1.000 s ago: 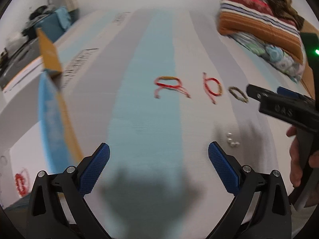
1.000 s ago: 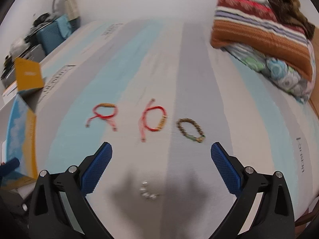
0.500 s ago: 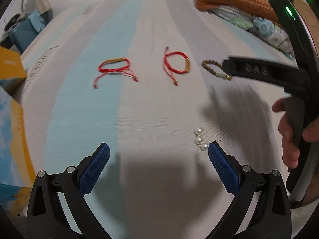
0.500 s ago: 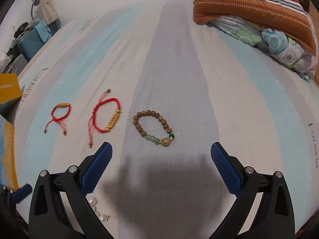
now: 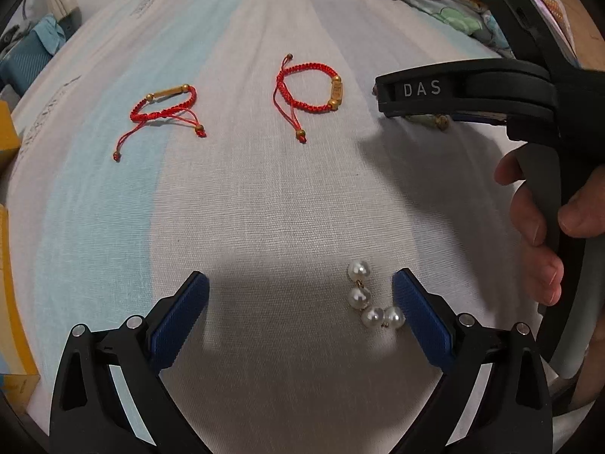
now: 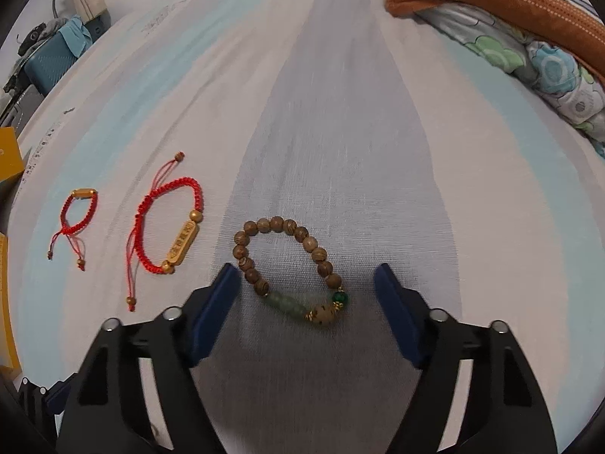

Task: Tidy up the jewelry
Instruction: 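Grasp pearl earrings with left tool while right tool grasps brown wooden bead bracelet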

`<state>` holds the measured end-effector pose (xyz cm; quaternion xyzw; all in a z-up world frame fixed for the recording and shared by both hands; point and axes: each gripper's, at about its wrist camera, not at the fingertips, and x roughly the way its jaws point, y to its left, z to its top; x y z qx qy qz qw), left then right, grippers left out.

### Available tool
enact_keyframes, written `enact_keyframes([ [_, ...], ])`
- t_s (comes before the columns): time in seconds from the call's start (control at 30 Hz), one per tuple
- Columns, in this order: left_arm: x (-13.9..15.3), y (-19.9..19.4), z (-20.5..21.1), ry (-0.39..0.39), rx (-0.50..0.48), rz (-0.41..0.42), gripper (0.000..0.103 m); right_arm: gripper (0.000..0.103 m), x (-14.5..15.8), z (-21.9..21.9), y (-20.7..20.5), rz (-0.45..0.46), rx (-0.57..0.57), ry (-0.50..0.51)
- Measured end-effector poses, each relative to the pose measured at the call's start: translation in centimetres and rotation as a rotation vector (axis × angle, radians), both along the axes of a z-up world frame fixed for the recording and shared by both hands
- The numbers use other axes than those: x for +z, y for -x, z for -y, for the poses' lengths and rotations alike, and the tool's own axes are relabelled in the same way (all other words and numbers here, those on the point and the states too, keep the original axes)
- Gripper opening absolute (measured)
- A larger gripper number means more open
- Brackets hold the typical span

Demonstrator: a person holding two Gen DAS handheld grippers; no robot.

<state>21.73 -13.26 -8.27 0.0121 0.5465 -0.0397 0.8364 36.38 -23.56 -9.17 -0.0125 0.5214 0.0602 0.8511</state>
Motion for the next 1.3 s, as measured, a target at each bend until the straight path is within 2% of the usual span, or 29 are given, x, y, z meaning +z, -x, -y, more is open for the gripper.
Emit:
enact_keyframes([
  [0.07, -0.1, 0.0, 0.0, -0.009, 0.001, 0.0, 0.093, 0.06, -0.2, 0.0, -0.1, -0.001, 0.003, 0.002],
  [0.13, 0.0, 0.0, 0.0, -0.014, 0.01, 0.001, 0.087, 0.047, -0.1, 0.2, -0.1, -0.002, 0.001, -0.005],
  [0.2, 0.1, 0.2, -0.2, -0.024, 0.014, 0.005, 0.076, 0.038, -0.1, 0.0, 0.1, -0.002, -0.001, -0.001],
  [0.23, 0.1, 0.2, -0.2, -0.027, 0.016, 0.005, 0.074, 0.034, -0.1, 0.0, 0.1, -0.004, 0.001, -0.001],
  [0.37, 0.3, 0.5, -0.4, -0.028, 0.017, -0.002, 0.06, 0.027, 0.0, 0.0, 0.2, -0.008, 0.0, -0.001],
  [0.53, 0.5, 0.0, -0.7, -0.027, 0.016, -0.013, 0.041, 0.013, 0.0, 0.2, 0.2, -0.009, -0.015, 0.0],
  [0.67, 0.8, -0.3, -1.0, -0.014, 0.008, -0.019, 0.018, 0.009, 0.0, 0.5, 0.4, -0.007, -0.024, -0.006],
  [0.73, 1.0, -0.4, -1.2, -0.015, 0.006, -0.015, 0.01, 0.008, 0.0, 0.6, 0.5, -0.005, -0.028, -0.012],
  [1.3, 2.8, 1.2, -1.2, 0.059, -0.036, 0.017, 0.01, 0.007, 1.4, 1.9, 1.4, 0.039, -0.057, -0.045],
])
